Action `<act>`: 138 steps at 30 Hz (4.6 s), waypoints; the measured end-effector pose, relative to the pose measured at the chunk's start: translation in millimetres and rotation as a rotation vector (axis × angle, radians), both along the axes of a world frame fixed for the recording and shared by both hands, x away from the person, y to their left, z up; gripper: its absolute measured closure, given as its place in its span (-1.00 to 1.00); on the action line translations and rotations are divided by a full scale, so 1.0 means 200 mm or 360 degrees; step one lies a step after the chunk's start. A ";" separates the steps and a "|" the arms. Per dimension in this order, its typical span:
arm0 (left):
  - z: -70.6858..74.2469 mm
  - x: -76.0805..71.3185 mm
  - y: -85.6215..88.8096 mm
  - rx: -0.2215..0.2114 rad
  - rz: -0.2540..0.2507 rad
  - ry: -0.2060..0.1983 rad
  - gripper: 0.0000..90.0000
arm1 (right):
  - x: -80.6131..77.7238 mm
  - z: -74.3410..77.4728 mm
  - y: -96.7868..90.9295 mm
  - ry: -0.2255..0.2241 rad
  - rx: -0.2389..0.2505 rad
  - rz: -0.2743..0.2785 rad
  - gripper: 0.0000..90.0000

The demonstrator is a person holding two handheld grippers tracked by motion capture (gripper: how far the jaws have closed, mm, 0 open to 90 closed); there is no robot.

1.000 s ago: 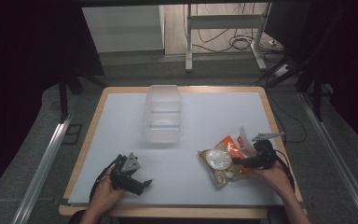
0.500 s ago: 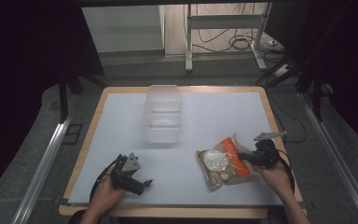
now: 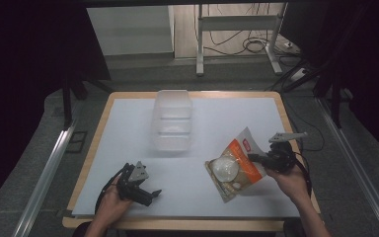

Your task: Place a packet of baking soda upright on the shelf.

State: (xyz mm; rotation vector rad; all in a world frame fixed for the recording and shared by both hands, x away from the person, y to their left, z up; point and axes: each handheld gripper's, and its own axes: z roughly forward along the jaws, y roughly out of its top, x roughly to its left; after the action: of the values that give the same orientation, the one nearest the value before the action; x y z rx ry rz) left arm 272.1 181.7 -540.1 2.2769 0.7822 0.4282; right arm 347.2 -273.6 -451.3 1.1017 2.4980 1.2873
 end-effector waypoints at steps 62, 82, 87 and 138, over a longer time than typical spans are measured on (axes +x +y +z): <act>0.02 0.00 0.04 -0.0130 -0.0010 -0.0005 -1.00 | 0.26 0.54 0.44 -0.0317 -0.0091 0.0244 0.98; 0.06 0.00 0.09 -0.0345 0.0059 -0.0061 -1.00 | 0.36 0.60 0.58 -0.0344 -0.0074 0.0277 0.98; 0.06 0.00 0.11 -0.0402 0.0065 -0.0118 -1.00 | 0.39 0.61 0.64 -0.0350 -0.0076 0.0292 0.98; 0.07 -0.01 0.04 -0.0322 -0.0022 -0.0051 -0.98 | 0.61 0.36 1.31 -0.0290 -0.0088 0.0454 0.98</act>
State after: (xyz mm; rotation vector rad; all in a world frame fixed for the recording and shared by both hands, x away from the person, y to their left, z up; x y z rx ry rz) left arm 269.7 190.5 -526.8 2.0817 0.7575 0.3613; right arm 468.5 -11.5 -379.7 0.6004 2.5994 1.3077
